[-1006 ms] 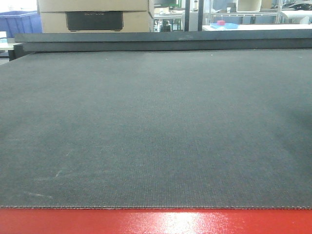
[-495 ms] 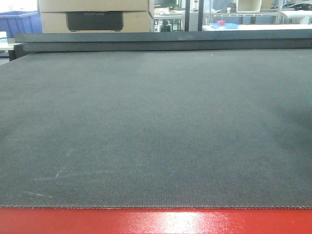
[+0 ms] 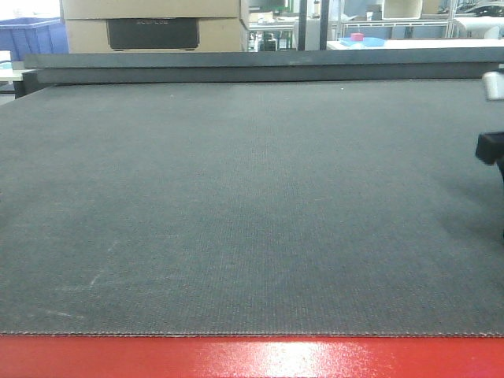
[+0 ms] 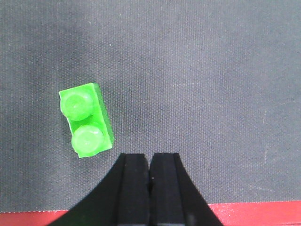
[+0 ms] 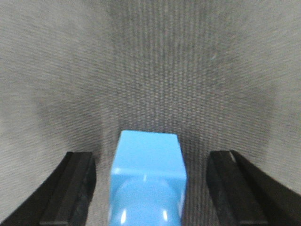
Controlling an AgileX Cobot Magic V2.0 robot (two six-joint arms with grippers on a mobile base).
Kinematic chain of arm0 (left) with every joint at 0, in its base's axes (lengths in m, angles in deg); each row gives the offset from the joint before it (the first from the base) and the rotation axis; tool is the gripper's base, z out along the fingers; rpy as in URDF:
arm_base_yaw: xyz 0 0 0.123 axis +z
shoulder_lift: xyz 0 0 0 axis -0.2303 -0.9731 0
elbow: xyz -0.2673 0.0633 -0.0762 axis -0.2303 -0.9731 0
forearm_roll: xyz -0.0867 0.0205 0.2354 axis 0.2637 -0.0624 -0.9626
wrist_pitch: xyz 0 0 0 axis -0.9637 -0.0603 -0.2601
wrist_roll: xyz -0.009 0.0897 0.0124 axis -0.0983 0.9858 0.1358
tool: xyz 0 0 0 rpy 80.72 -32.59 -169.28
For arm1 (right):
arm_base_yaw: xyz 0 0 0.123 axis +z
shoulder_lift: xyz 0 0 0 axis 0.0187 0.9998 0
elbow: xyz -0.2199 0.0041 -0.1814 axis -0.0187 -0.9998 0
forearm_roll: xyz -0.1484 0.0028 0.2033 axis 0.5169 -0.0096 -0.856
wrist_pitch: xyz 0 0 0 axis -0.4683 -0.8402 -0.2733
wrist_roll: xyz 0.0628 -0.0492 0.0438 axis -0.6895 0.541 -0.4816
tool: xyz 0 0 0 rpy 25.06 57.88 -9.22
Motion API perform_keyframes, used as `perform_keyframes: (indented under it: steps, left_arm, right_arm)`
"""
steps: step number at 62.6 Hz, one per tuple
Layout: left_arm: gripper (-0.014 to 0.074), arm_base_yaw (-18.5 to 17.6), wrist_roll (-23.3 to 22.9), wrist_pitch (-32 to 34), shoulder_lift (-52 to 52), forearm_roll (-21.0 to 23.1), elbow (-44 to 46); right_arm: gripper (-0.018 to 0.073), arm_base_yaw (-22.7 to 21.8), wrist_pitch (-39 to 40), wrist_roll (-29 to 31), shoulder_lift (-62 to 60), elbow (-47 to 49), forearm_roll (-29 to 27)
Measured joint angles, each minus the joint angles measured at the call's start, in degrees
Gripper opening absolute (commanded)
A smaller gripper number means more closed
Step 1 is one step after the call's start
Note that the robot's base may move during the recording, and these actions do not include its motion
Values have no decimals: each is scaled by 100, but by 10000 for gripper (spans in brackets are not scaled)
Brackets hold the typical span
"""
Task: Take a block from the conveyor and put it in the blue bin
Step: 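Close left gripper on green block and right gripper on blue block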
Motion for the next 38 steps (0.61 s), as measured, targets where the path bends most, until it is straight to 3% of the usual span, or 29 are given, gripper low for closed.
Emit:
perform_keyframes:
  steps: [8, 14, 21, 30, 38]
  left_arm:
    - [-111, 0, 0, 25, 0, 22, 0]
    - [-111, 0, 0, 38, 0, 22, 0]
    - [-111, 0, 0, 50, 0, 33, 0]
    - [-111, 0, -70, 57, 0, 33, 0]
    - [-111, 0, -335, 96, 0, -38, 0]
  right_arm:
    - [370, 0, 41, -11, 0, 0, 0]
    - [301, 0, 42, -11, 0, 0, 0]
    - [125, 0, 55, -22, 0, 0, 0]
    - [-168, 0, 81, -33, 0, 0, 0]
    - [-160, 0, 24, -33, -26, 0, -37]
